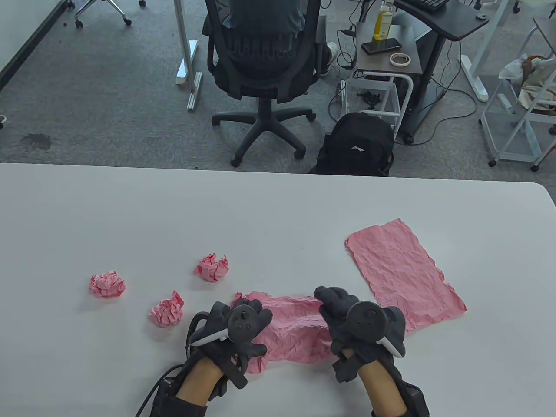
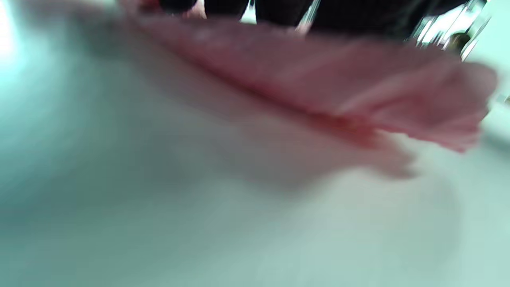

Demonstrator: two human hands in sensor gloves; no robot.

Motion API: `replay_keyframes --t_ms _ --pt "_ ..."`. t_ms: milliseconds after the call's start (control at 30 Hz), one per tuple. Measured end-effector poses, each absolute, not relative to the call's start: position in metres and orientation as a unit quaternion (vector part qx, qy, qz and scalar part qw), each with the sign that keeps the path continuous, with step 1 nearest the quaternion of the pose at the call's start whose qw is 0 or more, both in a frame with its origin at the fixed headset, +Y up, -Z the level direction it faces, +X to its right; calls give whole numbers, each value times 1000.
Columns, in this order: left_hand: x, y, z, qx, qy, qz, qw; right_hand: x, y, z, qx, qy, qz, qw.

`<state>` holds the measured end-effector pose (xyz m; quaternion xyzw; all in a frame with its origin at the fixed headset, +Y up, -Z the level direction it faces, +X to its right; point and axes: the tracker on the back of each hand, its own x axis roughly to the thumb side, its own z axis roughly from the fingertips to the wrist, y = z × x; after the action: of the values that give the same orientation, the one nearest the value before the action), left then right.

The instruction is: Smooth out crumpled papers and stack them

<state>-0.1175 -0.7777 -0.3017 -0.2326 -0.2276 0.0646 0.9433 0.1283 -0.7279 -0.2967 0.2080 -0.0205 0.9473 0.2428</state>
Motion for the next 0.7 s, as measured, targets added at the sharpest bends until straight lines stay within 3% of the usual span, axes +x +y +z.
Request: replay_keyframes --t_ms 133,300,433,500,700 --pt "-124 -779 -303 -247 -202 60 946 96 -741 -296 231 30 961 148" --pt "-128 -779 -304 -266 -180 52 945 79 -757 -318 145 132 975 103" --pt "-132 -781 -305 -286 -174 70 940 101 -765 -335 74 112 987 84" --pt "-132 -781 -305 -289 -172 72 939 120 -764 -341 30 144 988 51" --pt "-135 -782 -306 -304 -174 79 933 153 -764 -346 -20 151 985 86"
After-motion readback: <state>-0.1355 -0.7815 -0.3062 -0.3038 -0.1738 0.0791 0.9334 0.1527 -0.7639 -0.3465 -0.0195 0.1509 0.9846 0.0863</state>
